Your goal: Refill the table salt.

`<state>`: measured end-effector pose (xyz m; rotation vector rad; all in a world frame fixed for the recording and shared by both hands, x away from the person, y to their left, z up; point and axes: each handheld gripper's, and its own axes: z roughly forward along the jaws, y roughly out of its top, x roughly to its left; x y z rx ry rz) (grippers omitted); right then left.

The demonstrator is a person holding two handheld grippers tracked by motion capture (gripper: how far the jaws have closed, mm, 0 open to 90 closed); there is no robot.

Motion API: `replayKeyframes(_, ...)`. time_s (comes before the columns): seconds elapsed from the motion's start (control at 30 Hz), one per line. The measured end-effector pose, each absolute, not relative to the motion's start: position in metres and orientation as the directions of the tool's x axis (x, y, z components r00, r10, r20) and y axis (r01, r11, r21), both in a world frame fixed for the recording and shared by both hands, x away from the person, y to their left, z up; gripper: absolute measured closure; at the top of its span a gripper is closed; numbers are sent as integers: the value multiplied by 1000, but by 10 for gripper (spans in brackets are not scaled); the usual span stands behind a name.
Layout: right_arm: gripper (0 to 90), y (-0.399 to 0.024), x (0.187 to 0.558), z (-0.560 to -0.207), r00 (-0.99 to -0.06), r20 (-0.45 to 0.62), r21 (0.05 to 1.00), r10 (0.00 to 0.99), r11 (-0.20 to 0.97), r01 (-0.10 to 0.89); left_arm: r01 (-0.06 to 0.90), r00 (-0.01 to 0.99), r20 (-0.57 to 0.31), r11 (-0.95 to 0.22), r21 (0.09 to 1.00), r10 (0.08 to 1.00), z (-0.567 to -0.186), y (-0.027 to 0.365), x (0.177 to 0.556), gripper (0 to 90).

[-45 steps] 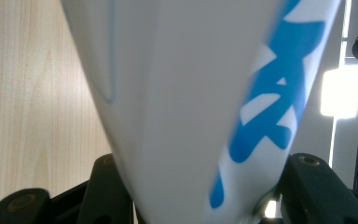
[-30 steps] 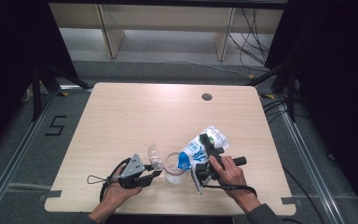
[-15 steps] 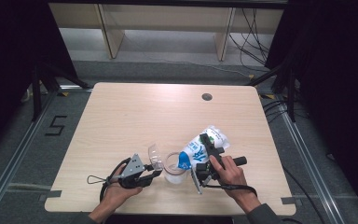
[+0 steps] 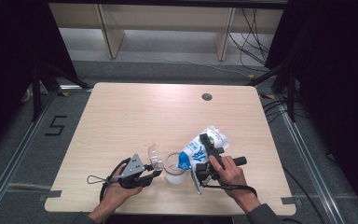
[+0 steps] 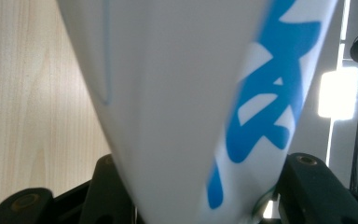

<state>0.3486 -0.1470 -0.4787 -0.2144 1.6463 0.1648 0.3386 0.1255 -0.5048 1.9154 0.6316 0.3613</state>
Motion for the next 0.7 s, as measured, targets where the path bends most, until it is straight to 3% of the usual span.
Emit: replayKeyframes(0.7,546,-147,348,-479,-73,-997,-17,-34,973,-229,264,815,-31,-323,909,578,-505,125,338,717)
